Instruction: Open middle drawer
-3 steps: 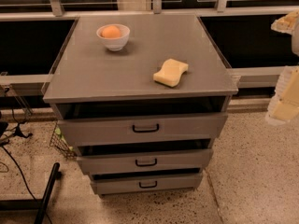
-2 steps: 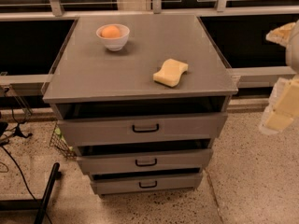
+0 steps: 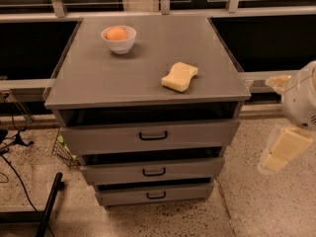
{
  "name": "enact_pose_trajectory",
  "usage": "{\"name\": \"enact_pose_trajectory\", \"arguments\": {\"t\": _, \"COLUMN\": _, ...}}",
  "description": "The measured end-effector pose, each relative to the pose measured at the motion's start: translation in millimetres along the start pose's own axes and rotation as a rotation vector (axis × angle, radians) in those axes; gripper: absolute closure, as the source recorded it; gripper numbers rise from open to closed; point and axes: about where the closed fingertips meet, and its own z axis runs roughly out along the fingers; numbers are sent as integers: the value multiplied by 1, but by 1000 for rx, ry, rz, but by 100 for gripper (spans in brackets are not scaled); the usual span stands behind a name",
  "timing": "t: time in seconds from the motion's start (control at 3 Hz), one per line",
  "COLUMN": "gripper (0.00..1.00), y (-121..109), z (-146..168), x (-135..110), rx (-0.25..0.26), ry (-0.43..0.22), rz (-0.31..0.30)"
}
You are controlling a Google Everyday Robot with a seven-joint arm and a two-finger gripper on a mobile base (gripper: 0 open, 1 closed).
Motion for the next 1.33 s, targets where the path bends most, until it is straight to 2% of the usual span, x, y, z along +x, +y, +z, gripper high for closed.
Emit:
{"name": "enact_pose_trajectory", "arguments": {"t": 0.33, "gripper": 0, "y": 21, "z": 68, "x": 13, "rx": -52, "ry": -25, "rz": 32}}
{"name": "enact_pose_trajectory", "arguments": {"t": 0.67, "gripper": 0, "y": 21, "z": 68, "x": 13, "rx": -52, "ry": -25, "rz": 32}}
{"name": "enact_pose_trajectory", "arguments": {"t": 1.0, "gripper": 0, "y": 30, "z": 93, "x": 22, "rx": -108, "ry": -35, "rz": 48}}
{"name": "enact_pose_trajectory", "arguments": {"t": 1.33, "gripper": 0, "y": 48, "z": 136, "x": 32, "rx": -167, "ry": -61, "rz": 65}}
